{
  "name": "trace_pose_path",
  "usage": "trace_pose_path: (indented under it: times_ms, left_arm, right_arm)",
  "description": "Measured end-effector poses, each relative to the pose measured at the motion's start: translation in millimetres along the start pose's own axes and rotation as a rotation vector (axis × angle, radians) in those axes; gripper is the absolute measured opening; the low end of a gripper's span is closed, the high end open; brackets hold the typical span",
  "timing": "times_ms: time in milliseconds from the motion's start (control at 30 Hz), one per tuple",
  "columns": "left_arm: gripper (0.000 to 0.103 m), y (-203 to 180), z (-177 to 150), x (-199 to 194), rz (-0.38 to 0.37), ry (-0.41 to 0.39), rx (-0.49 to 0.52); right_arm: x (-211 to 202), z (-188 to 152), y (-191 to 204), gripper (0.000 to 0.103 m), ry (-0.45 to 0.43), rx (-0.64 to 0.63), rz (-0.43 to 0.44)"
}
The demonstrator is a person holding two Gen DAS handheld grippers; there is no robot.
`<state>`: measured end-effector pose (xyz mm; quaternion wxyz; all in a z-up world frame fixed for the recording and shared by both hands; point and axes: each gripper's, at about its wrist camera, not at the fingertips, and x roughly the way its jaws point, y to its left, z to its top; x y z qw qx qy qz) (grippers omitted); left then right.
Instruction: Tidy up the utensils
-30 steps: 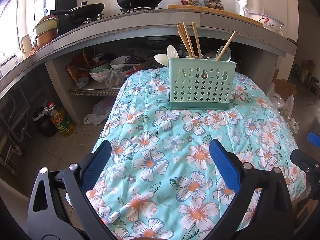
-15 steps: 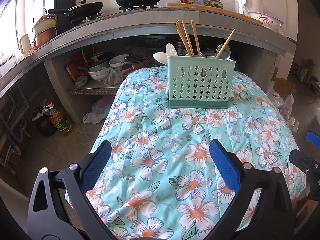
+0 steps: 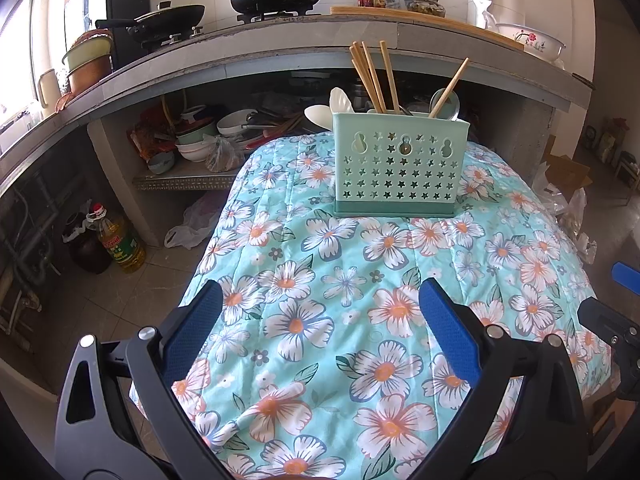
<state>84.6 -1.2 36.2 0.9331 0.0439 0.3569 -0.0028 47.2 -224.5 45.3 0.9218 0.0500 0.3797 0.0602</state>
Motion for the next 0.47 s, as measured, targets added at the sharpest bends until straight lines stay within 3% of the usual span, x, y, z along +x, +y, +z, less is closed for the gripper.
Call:
trace_pose_path:
  times_ms: [467]
  left_arm:
    - [0.095,-1.4,-0.3,0.8,-0.005,0.006,0.002]
  right_arm:
    - [0.5,0.0,0.0,0.097,0.004,0.004,0.0]
